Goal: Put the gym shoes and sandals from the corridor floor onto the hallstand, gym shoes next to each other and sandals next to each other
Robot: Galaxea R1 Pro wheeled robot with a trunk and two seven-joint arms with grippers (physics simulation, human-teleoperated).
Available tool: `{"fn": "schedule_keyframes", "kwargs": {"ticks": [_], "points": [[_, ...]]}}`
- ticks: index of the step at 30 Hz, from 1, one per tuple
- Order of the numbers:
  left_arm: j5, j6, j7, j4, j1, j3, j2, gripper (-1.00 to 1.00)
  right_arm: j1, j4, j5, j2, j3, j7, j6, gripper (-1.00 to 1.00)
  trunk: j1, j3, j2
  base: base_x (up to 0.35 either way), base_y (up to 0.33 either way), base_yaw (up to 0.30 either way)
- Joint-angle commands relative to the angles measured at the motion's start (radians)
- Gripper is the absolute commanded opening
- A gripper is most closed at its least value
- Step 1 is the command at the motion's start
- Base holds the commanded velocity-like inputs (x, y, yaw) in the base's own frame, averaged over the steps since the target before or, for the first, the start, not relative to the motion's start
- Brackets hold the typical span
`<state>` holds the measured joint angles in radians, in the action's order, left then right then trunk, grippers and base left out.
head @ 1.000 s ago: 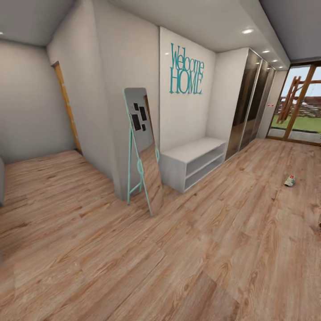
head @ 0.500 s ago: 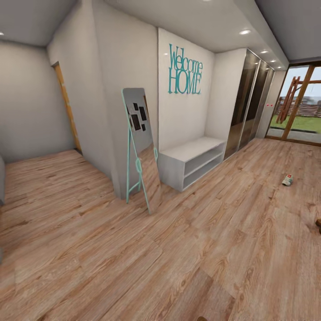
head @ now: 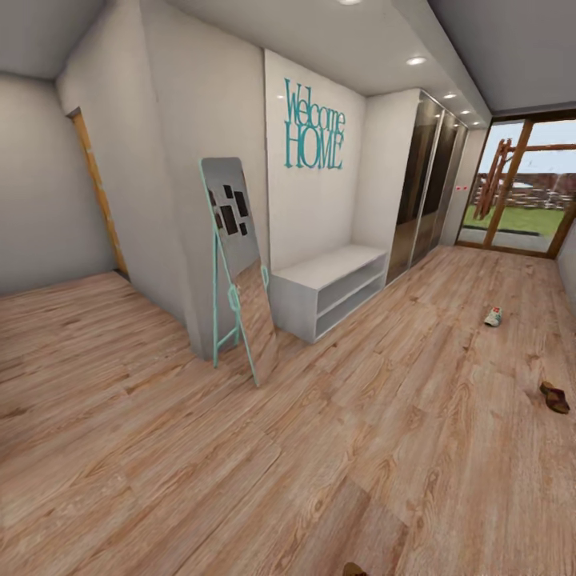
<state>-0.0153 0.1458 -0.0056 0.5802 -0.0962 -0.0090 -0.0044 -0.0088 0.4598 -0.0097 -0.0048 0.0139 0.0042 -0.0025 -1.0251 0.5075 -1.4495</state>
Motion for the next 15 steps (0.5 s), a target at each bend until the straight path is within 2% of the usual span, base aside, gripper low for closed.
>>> {"fn": "schedule_keyframes", "kwargs": {"ticks": [1,11,13,14,15], "points": [[-0.002,0.003,-0.001,0.000,0.000,0.000,0.000,1.00,0.000,0.000,-0.001,0.000,0.001,0.000,0.000,1.00,0.000,0.001,0.000,0.000,0.000,-0.062],[-0.001,-0.004,0.000,0.002,-0.006,0.004,0.002,1.00,0.000,0.010,0.005,0.000,0.000,-0.001,0.001,1.00,0.000,0.001,0.000,0.000,0.000,-0.012],[-0.002,-0.009,0.002,0.005,-0.027,0.004,0.002,1.00,0.000,0.040,0.006,0.000,0.000,-0.002,0.007,1.00,0.000,0.001,0.000,0.000,0.000,0.000],[-0.002,-0.039,0.003,0.007,-0.097,0.004,0.003,1.00,-0.003,0.082,0.007,0.000,0.000,-0.002,0.012,1.00,0.000,0.001,0.000,0.000,0.000,0.000],[-0.002,-0.073,0.003,0.008,-0.139,0.004,0.003,1.00,-0.006,0.096,0.007,0.000,0.000,-0.002,0.015,1.00,0.000,0.001,0.000,0.000,0.000,0.000]]}}
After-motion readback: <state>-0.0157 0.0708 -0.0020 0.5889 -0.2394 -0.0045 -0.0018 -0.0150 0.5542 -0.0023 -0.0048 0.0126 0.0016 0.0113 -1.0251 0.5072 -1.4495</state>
